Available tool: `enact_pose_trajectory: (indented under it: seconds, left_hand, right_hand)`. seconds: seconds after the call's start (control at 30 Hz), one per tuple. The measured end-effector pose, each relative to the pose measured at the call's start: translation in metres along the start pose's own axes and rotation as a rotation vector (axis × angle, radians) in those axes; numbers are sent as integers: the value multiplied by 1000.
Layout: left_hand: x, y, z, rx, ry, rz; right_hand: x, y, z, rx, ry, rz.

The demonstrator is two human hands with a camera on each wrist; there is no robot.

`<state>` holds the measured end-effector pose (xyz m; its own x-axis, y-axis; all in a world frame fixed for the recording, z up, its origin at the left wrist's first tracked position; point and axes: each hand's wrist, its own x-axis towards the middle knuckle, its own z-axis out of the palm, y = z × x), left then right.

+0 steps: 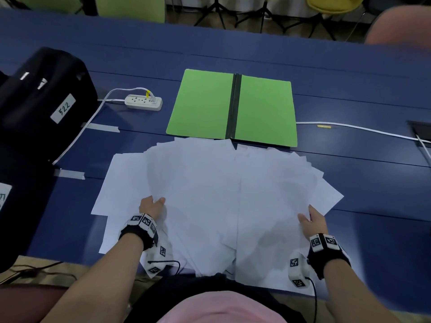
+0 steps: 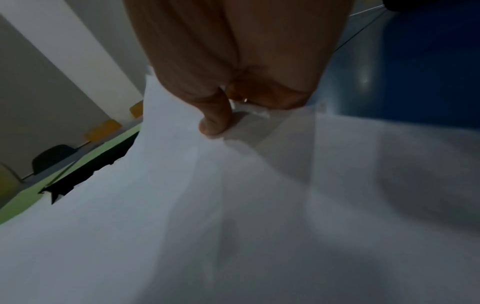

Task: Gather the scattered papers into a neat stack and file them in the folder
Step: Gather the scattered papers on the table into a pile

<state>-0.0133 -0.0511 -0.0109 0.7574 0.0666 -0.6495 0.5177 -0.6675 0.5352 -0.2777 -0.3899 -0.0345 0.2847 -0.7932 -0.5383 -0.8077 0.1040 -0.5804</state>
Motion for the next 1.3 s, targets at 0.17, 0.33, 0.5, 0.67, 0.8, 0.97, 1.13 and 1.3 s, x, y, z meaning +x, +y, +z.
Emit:
enact_pose_trajectory:
  seconds: [0.17,0.33,0.5,0.67,0.8,0.97,1.13,1.3]
  left_hand:
    - [11,7,-7,12,73,93]
    - [6,6,-9,-124,155,-45]
    - [-1,-11,4,-141,30,-213]
    - [4,-1,-3,-113,176,-148]
    - [5,10,-18,-84,264,-76]
    - [3,12,-20,-122,336,-8]
    - [1,19,-25,-167,385,42]
    - [0,32,-18,-109,80,21]
  right_hand:
    - [4,-4,-7,34,123,-42]
    - [-6,-16,0,65,7,1]
    - [1,-6,14,147,-249,148]
    - [-4,-21,1,55,105,26]
    - [2,-25,-18,303,286,22]
    - [-1,-53,-33,460,398,47]
    - [17,-57,-34,584,404,98]
    - [3,-74,-8,422,233,-44]
